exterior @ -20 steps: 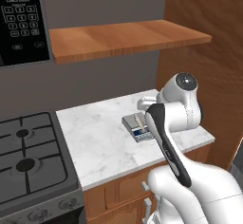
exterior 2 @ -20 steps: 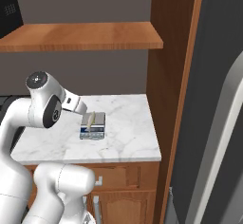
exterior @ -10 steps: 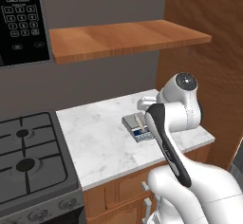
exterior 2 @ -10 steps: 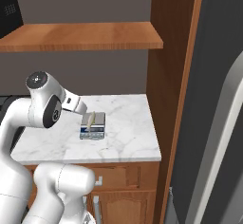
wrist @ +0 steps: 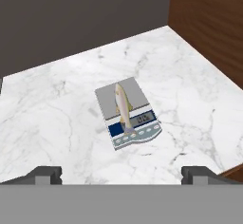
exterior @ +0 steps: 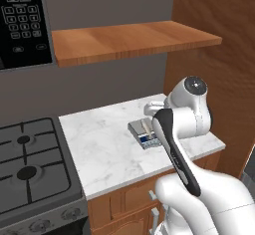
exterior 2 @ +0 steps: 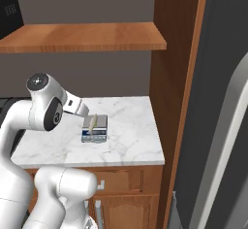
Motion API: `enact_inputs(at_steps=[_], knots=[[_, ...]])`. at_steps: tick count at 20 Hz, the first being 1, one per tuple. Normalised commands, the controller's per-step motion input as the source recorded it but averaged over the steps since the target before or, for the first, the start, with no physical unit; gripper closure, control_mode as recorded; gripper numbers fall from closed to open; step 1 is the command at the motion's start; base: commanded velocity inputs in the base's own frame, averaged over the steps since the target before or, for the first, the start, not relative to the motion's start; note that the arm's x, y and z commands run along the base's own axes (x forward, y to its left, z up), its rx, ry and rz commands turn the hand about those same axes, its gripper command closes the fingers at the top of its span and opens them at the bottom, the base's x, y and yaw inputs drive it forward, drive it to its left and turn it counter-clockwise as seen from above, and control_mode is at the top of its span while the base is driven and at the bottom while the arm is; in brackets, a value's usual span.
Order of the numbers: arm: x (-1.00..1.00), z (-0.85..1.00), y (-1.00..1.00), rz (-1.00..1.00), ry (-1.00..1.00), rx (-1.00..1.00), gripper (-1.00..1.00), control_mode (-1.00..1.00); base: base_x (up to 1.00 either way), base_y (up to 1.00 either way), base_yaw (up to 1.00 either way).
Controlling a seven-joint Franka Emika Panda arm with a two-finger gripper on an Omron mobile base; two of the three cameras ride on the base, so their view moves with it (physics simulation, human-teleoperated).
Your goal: Take the fish from the fridge and place it on the digital scale on the counter by the fridge. Wait a few seconds for a reading, then move it to the plate on the dining counter.
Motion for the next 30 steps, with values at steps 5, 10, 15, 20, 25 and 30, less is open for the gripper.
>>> enact_inputs(at_steps=[5,10,15,20,25,30], knots=[[0.00,0.00,0.00,0.00,0.00,0.00,-1.00,-1.00,0.00,0.00,0.00],[0.00,0.00,0.00,0.00,0.00,0.00,-1.00,-1.00,0.00,0.00,0.00],[0.00,0.00,0.00,0.00,0.00,0.00,-1.00,-1.00,0.00,0.00,0.00],[0.00,-0.15,-0.01,-0.01,0.00,0.00,-1.00,-1.00,0.00,0.00,0.00],[0.10,-0.38,-0.06,0.00,0.00,0.00,-1.00,-1.00,0.00,0.00,0.00],[0.27,-0.47,0.00,0.00,0.00,0.00,-1.00,-1.00,0.00,0.00,0.00]])
